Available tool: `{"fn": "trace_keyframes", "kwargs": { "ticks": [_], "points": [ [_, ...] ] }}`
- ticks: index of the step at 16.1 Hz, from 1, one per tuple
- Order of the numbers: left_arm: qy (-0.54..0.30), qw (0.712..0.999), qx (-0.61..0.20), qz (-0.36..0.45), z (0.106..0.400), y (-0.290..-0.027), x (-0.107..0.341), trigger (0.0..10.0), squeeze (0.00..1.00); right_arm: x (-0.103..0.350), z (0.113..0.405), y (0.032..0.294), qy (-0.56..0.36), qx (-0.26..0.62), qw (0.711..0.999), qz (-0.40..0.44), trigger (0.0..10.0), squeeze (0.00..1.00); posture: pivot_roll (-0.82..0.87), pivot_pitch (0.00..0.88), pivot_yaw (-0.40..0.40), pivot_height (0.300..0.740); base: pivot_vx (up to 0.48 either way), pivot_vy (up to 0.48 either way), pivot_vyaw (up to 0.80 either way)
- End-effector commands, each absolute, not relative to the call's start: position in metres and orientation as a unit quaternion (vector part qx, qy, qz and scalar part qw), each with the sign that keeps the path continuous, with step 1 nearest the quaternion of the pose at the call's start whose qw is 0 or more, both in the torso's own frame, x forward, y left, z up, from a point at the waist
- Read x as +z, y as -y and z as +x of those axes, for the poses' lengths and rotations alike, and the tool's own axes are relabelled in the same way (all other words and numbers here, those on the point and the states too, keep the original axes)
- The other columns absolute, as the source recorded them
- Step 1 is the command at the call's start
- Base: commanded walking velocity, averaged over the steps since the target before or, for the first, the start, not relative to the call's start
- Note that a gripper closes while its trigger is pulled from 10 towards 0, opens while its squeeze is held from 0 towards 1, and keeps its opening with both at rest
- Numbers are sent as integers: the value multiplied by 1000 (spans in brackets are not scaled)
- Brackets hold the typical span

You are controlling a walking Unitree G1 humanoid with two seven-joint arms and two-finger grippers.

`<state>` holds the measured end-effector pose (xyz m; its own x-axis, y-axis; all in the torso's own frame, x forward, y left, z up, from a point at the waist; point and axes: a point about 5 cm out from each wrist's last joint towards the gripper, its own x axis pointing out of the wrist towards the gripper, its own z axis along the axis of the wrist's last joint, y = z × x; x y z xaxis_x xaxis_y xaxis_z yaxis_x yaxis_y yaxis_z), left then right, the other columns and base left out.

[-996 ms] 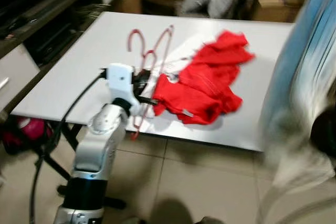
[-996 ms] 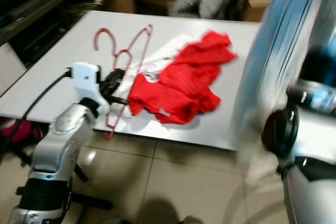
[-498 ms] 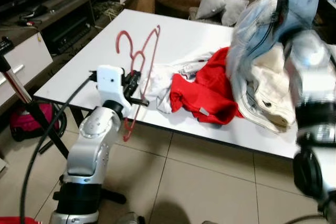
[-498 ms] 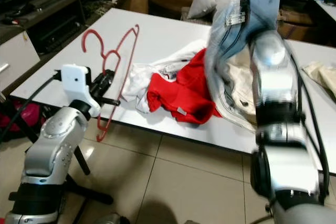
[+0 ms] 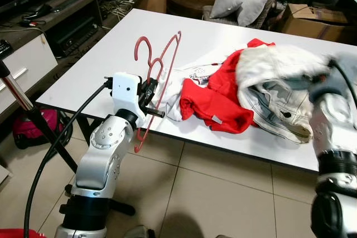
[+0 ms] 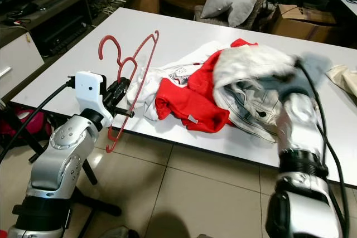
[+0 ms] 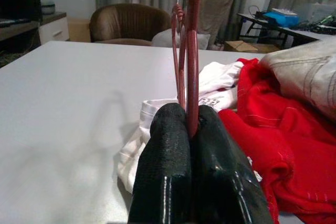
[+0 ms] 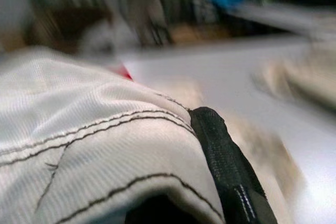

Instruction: Hang hanger

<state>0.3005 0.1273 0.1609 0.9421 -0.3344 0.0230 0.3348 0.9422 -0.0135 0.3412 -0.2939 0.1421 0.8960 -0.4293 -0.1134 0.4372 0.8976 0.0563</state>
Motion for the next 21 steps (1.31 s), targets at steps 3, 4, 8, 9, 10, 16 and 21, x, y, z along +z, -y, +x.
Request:
{"fn": "trace_keyframes", "kwargs": {
  "ticks": [3,4,8,9,10,16,21],
  "points": [
    [14,982,-188,5,301,-121,163,10000,0,85,322,292,-201,-209,956,40,10000,0,-28,18,3,740,0,0,0],
    [13,982,-190,8,301,-120,162,10000,0,76,317,290,-226,-212,950,44,10000,0,-27,16,3,740,0,0,0],
    [11,982,-190,18,301,-123,161,10000,0,91,314,293,-183,-214,956,76,10000,1000,-23,10,6,740,0,0,0],
    [13,982,-189,18,300,-123,161,10000,0,97,313,295,-171,-214,960,63,10000,1000,-22,8,4,740,0,0,0],
    [15,982,-188,18,300,-125,162,10000,0,110,308,297,-143,-210,966,55,10000,1000,-23,7,7,740,0,0,0],
    [18,981,-190,21,304,-128,165,10000,0,156,269,269,-85,-126,984,88,10000,1000,-42,3,24,740,0,0,0],
    [20,981,-191,32,310,-135,168,10000,0,172,239,255,-121,-82,989,-9,10000,1000,-51,4,30,740,0,0,0]
  ]
}}
